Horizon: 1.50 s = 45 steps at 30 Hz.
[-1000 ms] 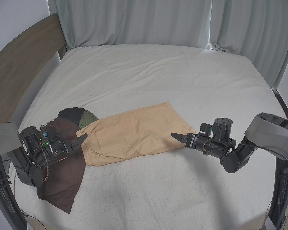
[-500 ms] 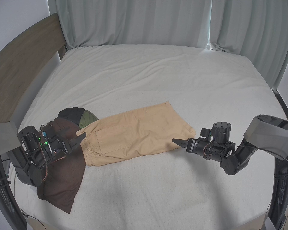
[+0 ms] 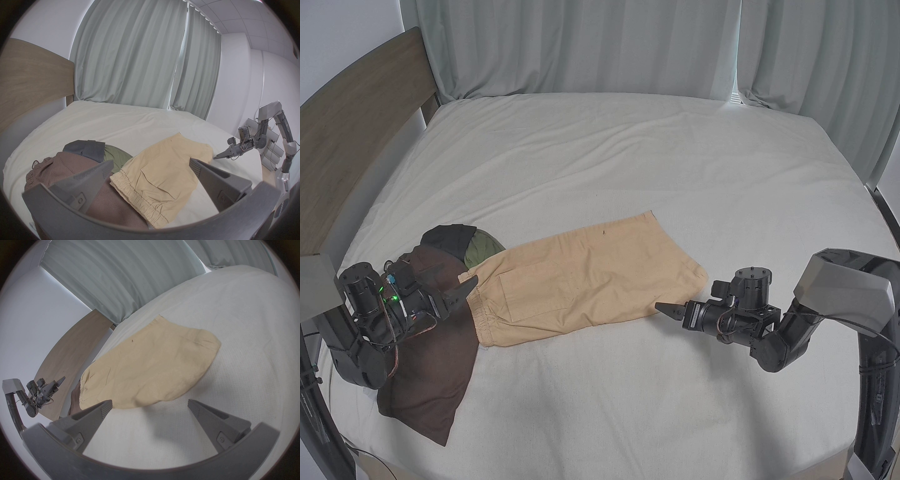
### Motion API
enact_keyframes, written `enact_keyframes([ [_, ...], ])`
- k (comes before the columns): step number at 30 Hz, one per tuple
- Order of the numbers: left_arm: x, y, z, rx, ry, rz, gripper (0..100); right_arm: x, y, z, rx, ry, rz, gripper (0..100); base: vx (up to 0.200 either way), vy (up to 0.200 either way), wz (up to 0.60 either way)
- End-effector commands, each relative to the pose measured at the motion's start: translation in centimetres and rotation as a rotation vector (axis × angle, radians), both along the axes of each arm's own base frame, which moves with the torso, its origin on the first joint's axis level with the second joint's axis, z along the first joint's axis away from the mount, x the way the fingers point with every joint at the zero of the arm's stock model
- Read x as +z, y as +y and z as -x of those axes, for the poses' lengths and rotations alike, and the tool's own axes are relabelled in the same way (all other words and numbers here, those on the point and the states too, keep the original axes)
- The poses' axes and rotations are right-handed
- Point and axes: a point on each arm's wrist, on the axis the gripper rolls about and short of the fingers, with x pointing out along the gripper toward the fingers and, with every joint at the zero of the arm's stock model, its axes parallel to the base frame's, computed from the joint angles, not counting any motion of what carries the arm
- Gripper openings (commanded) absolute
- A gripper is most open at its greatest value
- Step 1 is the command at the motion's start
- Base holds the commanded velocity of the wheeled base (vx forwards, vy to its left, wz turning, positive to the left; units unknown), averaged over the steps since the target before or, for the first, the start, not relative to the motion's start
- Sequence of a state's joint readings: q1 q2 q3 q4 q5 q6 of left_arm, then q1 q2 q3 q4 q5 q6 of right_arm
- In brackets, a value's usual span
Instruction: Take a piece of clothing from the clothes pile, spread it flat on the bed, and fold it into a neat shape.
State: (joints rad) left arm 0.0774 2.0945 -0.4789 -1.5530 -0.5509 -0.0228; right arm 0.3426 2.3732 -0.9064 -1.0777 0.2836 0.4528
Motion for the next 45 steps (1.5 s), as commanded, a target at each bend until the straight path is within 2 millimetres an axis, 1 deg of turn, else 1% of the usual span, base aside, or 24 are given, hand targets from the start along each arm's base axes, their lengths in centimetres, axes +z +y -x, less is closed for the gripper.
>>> enact_keyframes([
  [1,0.1,0.0,0.0,0.001,-0.004,0.000,100,-1.2,0.3,-0.3,0.003,0.019,0.005,100,0.000,0.000,0.00],
  [6,0.0,0.0,0.0,0.001,-0.003,0.000,100,-2.1,1.2,-0.9,0.001,0.014,0.006,100,0.000,0.000,0.00],
  [9,0.0,0.0,0.0,0.001,-0.004,0.000,100,-2.3,1.7,-1.1,0.008,0.011,-0.001,100,0.000,0.000,0.00],
  [15,0.0,0.1,0.0,0.004,-0.004,0.000,100,-2.8,2.7,-2.2,-0.017,0.022,-0.058,100,0.000,0.000,0.00],
  [17,0.0,0.2,0.0,0.006,-0.004,0.000,100,-3.3,2.8,-2.6,-0.042,0.019,-0.055,100,0.000,0.000,0.00],
  [20,0.0,0.2,0.0,0.006,-0.002,0.001,100,-4.6,3.3,-3.3,-0.076,0.022,-0.058,100,0.000,0.000,0.00],
  [26,-0.1,0.2,0.0,0.006,0.001,0.002,100,-4.5,4.4,-3.7,-0.078,0.012,-0.130,100,0.000,0.000,0.00],
  [32,-0.1,0.1,0.0,0.004,0.003,0.002,100,-4.5,5.2,-3.9,-0.062,-0.002,-0.138,100,0.000,0.000,0.00],
  [36,-0.1,0.1,-0.1,0.004,0.003,0.002,100,-5.0,6.0,-4.0,-0.050,-0.004,-0.140,100,0.000,0.000,0.00],
  [39,-0.2,0.2,-0.1,0.006,0.005,0.003,100,-5.0,6.4,-3.9,-0.044,-0.005,-0.140,100,0.000,0.000,0.00],
  [45,-0.2,0.1,0.0,0.004,0.006,0.003,100,-4.8,6.3,-4.1,-0.052,-0.014,-0.144,100,0.000,0.000,0.00],
])
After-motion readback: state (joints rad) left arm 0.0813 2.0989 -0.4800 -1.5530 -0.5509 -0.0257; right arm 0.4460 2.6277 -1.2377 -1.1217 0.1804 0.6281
